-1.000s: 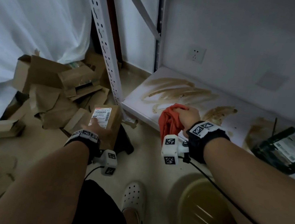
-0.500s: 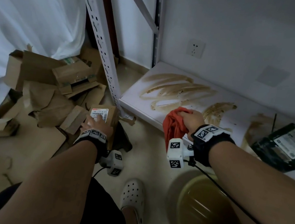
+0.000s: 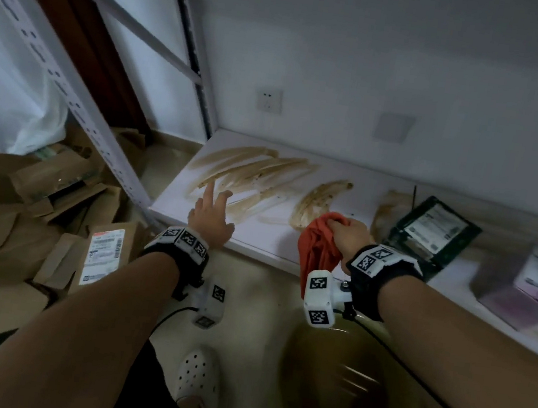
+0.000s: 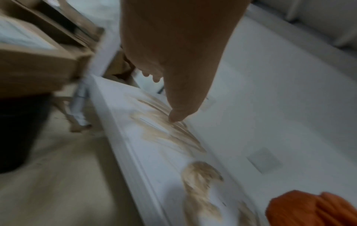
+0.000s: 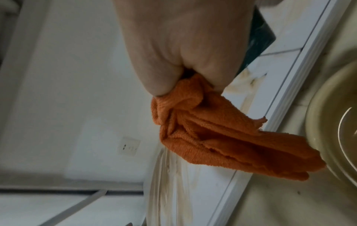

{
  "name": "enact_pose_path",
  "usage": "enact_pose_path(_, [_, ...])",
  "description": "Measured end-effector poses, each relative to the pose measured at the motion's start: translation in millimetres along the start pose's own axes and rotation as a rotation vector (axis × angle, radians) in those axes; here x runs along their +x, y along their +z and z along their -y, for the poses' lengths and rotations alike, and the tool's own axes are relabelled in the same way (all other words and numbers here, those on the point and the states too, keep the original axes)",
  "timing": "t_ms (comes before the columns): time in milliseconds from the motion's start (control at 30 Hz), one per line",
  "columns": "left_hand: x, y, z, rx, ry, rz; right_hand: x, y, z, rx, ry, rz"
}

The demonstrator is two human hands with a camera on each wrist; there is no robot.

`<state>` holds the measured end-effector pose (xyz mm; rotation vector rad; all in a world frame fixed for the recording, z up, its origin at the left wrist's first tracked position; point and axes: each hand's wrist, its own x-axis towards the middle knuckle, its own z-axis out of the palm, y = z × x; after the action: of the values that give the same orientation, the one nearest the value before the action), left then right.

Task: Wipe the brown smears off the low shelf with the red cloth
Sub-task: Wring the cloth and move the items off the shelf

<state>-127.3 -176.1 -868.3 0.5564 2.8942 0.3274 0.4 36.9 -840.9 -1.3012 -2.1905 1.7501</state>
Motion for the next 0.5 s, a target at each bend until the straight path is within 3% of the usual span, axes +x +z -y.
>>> enact_pose_path(333, [13.4,21.6,-180.8,0.006,0.38,0.179,33.5,-150.1,-38.3,0.01,0.025,-0.148])
enact_pose_path(500, [12.8,45.9,-255.4,0.219,0.484,0.207,53.4,-201.6,-56.1,0.104,0.064,-0.256])
